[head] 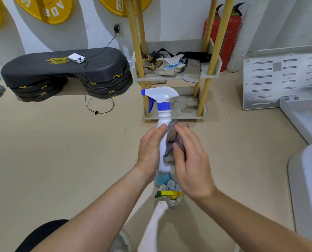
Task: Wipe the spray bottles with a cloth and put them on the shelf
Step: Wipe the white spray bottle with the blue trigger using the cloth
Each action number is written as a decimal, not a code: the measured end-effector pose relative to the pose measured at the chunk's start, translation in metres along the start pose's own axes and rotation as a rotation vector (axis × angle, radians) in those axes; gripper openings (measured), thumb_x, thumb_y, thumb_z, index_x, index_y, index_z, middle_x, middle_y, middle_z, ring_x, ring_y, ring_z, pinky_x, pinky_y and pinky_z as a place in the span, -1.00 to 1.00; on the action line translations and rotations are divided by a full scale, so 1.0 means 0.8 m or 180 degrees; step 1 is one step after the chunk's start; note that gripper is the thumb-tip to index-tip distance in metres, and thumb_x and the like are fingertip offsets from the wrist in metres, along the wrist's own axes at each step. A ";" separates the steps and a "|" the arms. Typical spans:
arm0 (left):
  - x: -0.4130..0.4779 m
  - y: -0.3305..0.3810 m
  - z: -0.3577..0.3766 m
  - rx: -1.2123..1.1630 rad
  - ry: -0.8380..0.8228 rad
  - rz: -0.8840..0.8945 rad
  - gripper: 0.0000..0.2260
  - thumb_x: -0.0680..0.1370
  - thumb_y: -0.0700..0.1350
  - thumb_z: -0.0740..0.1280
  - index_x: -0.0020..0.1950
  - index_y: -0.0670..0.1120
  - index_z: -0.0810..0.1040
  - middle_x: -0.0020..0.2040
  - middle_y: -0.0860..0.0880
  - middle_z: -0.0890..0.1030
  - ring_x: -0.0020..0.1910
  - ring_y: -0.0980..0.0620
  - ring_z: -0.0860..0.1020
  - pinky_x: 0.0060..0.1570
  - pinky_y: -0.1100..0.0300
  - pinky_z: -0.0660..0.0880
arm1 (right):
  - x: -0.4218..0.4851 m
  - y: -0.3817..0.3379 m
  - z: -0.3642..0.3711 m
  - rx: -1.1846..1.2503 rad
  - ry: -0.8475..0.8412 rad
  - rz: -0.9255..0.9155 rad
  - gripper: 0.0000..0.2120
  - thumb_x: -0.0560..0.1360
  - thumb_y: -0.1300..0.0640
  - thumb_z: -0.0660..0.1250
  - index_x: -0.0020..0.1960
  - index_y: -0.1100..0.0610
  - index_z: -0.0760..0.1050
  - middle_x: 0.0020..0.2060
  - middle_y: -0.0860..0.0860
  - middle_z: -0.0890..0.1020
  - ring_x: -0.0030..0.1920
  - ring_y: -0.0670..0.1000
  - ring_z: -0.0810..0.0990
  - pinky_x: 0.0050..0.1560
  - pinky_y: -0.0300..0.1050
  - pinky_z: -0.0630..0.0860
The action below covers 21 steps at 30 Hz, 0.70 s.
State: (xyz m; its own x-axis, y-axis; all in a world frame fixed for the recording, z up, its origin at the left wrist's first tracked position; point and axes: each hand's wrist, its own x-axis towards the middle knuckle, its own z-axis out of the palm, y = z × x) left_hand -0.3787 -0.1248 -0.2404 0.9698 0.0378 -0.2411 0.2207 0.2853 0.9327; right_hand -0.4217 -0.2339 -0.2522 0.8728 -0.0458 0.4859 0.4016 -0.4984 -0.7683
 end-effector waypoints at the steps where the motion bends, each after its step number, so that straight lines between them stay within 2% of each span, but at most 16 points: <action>1: 0.002 0.001 -0.004 0.0025 0.0031 0.0001 -0.63 0.41 0.12 0.41 0.01 -0.14 0.60 -0.12 -0.13 0.64 -0.12 -0.06 0.61 -0.06 0.06 0.54 | -0.008 0.001 0.003 -0.0019 -0.0072 -0.0008 -0.59 0.64 0.18 0.18 0.47 0.21 0.42 0.41 0.03 0.48 0.45 -0.10 0.40 0.46 -0.27 0.29; 3: 0.002 0.002 -0.006 0.0128 0.0044 0.0061 -0.69 0.44 0.09 0.38 -0.02 -0.13 0.60 -0.15 -0.10 0.65 -0.15 -0.03 0.62 -0.09 0.09 0.55 | -0.010 0.002 0.004 0.0102 -0.0121 0.0127 -0.59 0.63 0.20 0.20 0.46 0.17 0.43 0.40 -0.04 0.48 0.44 -0.13 0.41 0.44 -0.27 0.31; 5: 0.000 -0.002 -0.004 0.0408 0.0001 0.0175 -0.74 0.44 0.10 0.38 -0.07 -0.08 0.63 -0.16 -0.07 0.67 -0.15 -0.01 0.62 -0.06 0.07 0.53 | 0.006 0.001 0.000 0.0389 0.0027 0.0450 -0.66 0.63 0.20 0.21 0.39 0.12 0.50 0.30 -0.07 0.58 0.30 -0.14 0.53 0.32 -0.23 0.44; 7: -0.006 -0.006 -0.001 0.0708 -0.0139 0.0269 -0.68 0.38 0.19 0.40 -0.10 -0.05 0.64 -0.15 -0.07 0.66 -0.16 -0.01 0.60 -0.08 0.06 0.49 | 0.035 0.000 -0.008 0.1046 0.0384 0.1117 -0.75 0.67 0.21 0.19 0.29 0.11 0.55 0.11 -0.05 0.67 0.10 -0.14 0.64 0.13 -0.23 0.53; 9: -0.013 -0.011 0.004 0.0920 -0.0382 0.0300 -0.58 0.34 0.26 0.36 -0.10 -0.07 0.61 -0.17 -0.06 0.63 -0.19 -0.01 0.56 -0.13 0.08 0.45 | 0.069 0.003 -0.021 0.1862 0.0943 0.1888 -0.79 0.67 0.18 0.18 0.15 0.14 0.59 -0.07 -0.01 0.68 -0.11 -0.11 0.64 -0.07 -0.18 0.54; 10: -0.016 -0.013 0.006 0.1001 -0.0501 0.0301 -0.57 0.34 0.28 0.35 -0.10 -0.07 0.60 -0.19 -0.03 0.61 -0.21 0.01 0.55 -0.15 0.10 0.44 | 0.084 0.006 -0.027 0.2304 0.1167 0.2141 -0.79 0.63 0.12 0.21 0.09 0.13 0.61 -0.10 0.03 0.66 -0.13 -0.03 0.63 -0.08 -0.11 0.53; 12: -0.021 -0.017 0.010 0.1129 -0.0708 0.0265 -0.61 0.32 0.28 0.34 -0.12 -0.02 0.60 -0.23 0.05 0.60 -0.23 0.04 0.53 -0.18 0.15 0.43 | 0.102 0.010 -0.039 0.3020 0.1300 0.2313 -0.69 0.46 -0.06 0.30 0.04 0.12 0.65 0.03 0.14 0.68 0.03 0.13 0.65 0.09 0.07 0.56; 13: -0.021 -0.019 0.011 0.1188 -0.0778 0.0246 -0.65 0.32 0.29 0.34 -0.16 0.04 0.59 -0.25 0.08 0.59 -0.24 0.05 0.52 -0.18 0.16 0.42 | 0.107 0.010 -0.044 0.3047 0.1157 0.2207 -0.61 0.40 -0.13 0.33 0.05 0.13 0.67 0.11 0.19 0.67 0.11 0.17 0.65 0.15 0.10 0.54; 15: -0.021 -0.020 0.011 0.1272 -0.0850 0.0253 -0.74 0.33 0.28 0.33 -0.24 0.12 0.58 -0.28 0.11 0.57 -0.26 0.05 0.50 -0.19 0.15 0.40 | 0.106 0.004 -0.051 0.2462 0.0659 0.1787 -0.56 0.38 -0.14 0.37 0.06 0.18 0.65 0.07 0.20 0.67 0.03 0.13 0.65 0.07 0.06 0.54; 18: -0.016 -0.022 0.005 0.1374 -0.0884 0.0401 -0.79 0.35 0.28 0.34 -0.27 0.17 0.58 -0.30 0.13 0.56 -0.27 0.06 0.50 -0.24 0.22 0.41 | 0.103 0.005 -0.064 0.1553 0.0093 0.1261 -0.61 0.37 0.01 0.52 0.11 0.16 0.59 -0.15 0.01 0.67 -0.21 -0.07 0.62 -0.22 -0.20 0.55; 21: -0.014 -0.025 0.000 0.1483 -0.0864 0.0481 -0.80 0.35 0.29 0.35 -0.24 0.20 0.59 -0.29 0.14 0.59 -0.27 0.09 0.53 -0.23 0.24 0.42 | 0.100 0.007 -0.072 0.1086 -0.0119 0.1141 -0.58 0.30 0.18 0.64 0.09 0.09 0.57 -0.14 -0.02 0.67 -0.22 -0.12 0.62 -0.19 -0.26 0.55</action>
State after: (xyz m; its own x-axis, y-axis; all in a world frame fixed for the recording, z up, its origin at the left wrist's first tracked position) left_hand -0.3939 -0.1309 -0.2566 0.9726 -0.2200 -0.0753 0.0402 -0.1600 0.9863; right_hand -0.3657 -0.2904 -0.1935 0.9794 -0.1284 0.1557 0.1368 -0.1450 -0.9799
